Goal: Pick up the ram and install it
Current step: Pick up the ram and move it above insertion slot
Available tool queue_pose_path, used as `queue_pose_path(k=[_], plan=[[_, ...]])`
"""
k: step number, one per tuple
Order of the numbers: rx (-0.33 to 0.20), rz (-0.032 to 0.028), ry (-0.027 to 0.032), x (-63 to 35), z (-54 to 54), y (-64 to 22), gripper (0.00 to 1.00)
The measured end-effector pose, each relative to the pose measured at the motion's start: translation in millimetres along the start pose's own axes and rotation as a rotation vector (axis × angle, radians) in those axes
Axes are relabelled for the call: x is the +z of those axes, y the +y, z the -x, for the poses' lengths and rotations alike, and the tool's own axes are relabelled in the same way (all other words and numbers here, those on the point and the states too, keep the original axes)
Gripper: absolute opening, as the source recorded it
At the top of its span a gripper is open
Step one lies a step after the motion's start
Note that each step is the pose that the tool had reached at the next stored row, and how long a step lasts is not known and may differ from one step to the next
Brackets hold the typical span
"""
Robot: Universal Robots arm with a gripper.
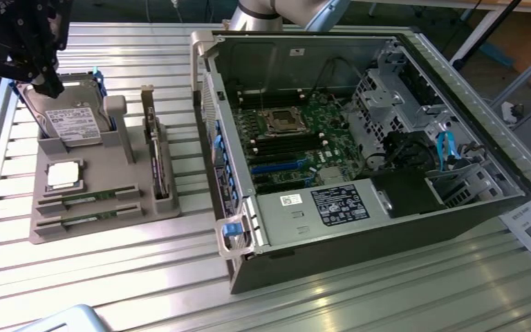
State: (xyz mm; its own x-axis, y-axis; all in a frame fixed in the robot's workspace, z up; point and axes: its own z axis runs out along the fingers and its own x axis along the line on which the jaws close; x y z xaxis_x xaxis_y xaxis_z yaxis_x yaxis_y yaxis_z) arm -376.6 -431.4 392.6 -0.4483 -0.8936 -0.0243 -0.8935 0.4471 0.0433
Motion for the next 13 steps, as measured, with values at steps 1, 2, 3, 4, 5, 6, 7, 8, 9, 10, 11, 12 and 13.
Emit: queue_pose_path(k=[1,2,3,4,5,6,7,8,9,10,11,12,13], plan=[[-0.014,0.0003,0.0006,0.0,0.0,0.0,0.10],[-0.034,0.0008,0.0015,0.0,0.0,-0.1,0.10],[-0.050,0.0013,0.0022,0.0,0.0,-0.1,0.10],[-0.064,0.0016,0.0028,0.0,0.0,-0.2,0.10],[-0.078,0.0019,0.0033,0.1,0.1,-0.2,0.10],[-0.092,0.0023,0.0040,0.1,0.1,-0.2,0.10],[-0.105,0.0026,0.0046,0.0,0.1,-0.2,0.10],[-0.123,0.0031,0.0054,0.0,0.1,-0.2,0.10],[-0.138,0.0034,0.0060,0.1,0.1,-0.3,0.10],[-0.151,0.0037,0.0066,0.1,0.1,-0.3,0.10],[-0.166,0.0041,0.0073,0.1,0.1,-0.3,0.10],[-0.179,0.0044,0.0078,0.1,0.1,-0.3,0.10],[-0.195,0.0048,0.0085,0.1,0.2,-0.3,0.10]])
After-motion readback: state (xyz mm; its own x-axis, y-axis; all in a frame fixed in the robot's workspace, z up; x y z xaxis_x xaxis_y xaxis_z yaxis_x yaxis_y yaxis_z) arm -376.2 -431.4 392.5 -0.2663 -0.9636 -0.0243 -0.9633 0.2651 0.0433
